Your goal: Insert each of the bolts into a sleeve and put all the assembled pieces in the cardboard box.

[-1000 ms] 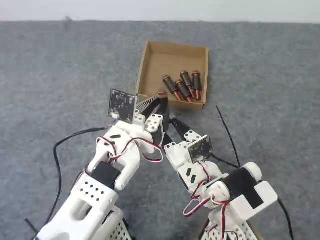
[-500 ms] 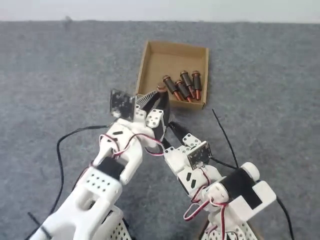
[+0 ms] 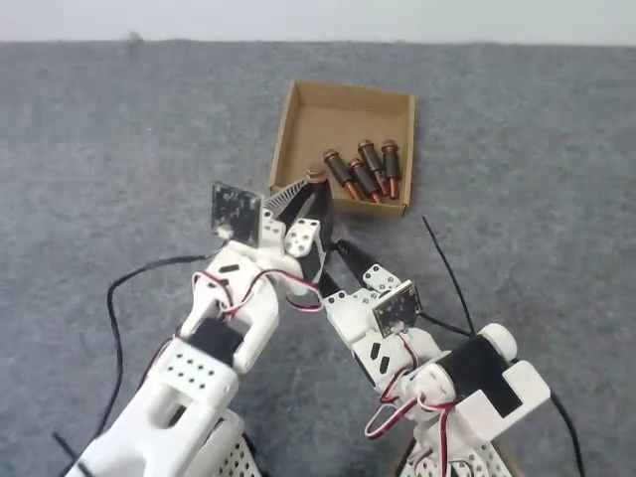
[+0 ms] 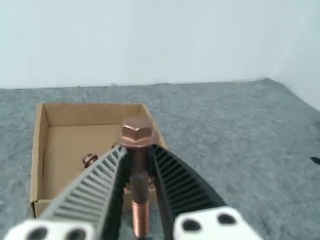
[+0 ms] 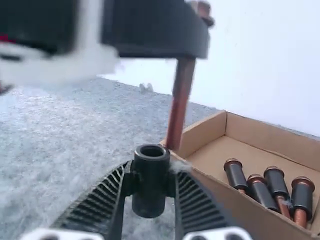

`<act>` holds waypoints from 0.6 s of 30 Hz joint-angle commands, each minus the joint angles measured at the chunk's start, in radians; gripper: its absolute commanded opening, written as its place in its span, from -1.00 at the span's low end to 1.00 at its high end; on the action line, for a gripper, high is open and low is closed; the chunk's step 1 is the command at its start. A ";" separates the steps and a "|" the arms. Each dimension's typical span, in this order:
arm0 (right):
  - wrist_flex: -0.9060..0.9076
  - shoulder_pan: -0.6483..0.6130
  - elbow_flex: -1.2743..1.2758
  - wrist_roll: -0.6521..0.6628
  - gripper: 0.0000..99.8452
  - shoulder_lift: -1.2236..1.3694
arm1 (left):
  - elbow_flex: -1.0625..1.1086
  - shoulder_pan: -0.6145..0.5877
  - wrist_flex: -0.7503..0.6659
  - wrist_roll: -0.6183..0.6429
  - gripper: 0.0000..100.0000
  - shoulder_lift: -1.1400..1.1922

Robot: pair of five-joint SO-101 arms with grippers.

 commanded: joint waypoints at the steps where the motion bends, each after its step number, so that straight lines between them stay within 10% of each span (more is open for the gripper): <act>1: 0.039 -0.002 -0.021 0.017 -0.99 -0.015 | -0.007 -0.005 -0.032 -0.002 -0.98 -0.078; 18: -0.008 0.030 -0.031 0.017 -0.99 -0.015 | 0.038 0.012 -0.031 -0.003 -0.98 -0.078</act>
